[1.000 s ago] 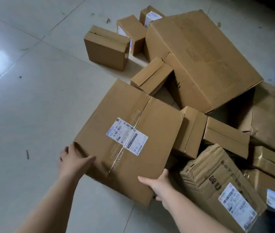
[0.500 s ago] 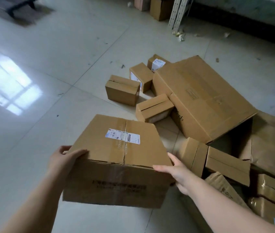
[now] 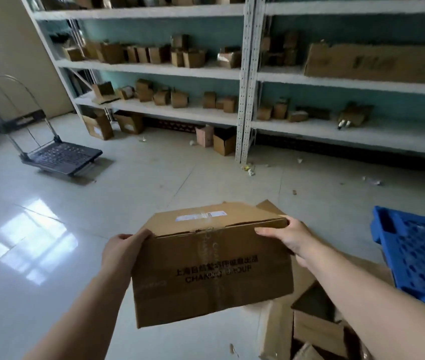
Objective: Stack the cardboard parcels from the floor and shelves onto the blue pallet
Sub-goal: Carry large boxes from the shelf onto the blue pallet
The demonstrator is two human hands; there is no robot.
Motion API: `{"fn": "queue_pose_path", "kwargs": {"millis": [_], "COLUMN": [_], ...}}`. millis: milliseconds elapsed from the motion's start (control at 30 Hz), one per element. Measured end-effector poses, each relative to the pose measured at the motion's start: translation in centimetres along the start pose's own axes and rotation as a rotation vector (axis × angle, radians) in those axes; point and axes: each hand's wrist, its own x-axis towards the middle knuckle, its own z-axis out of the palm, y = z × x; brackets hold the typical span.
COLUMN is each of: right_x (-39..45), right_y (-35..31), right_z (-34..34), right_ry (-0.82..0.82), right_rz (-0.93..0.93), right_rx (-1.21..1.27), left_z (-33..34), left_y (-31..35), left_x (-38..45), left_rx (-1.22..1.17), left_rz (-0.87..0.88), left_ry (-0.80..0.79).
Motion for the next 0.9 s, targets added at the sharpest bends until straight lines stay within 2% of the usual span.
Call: {"fn": "queue_pose_path", "kwargs": {"millis": [200, 367, 600, 900], "right_x": [-9.6, -16.8, -23.5, -27.3], "right_y": [-15.9, -23.3, -26.0, -24.2], "right_z": [-9.3, -17.7, -29.1, -41.7], "right_ry": [0.141, 0.295, 0.638, 0.921], "right_rz": [-0.208, -0.374, -0.525, -0.472], "right_rx": [0.095, 0.137, 0.267, 0.302], "left_z": [0.0, 2.7, 11.0, 23.8], "left_y": [17.5, 28.4, 36.1, 39.9], "left_x": [-8.7, -17.1, -26.8, -34.6], "left_rx": [-0.021, -0.111, -0.190, -0.175], "left_rz": [0.216, 0.411, 0.580, 0.611], "left_ry": [-0.112, -0.209, -0.374, -0.572]}}
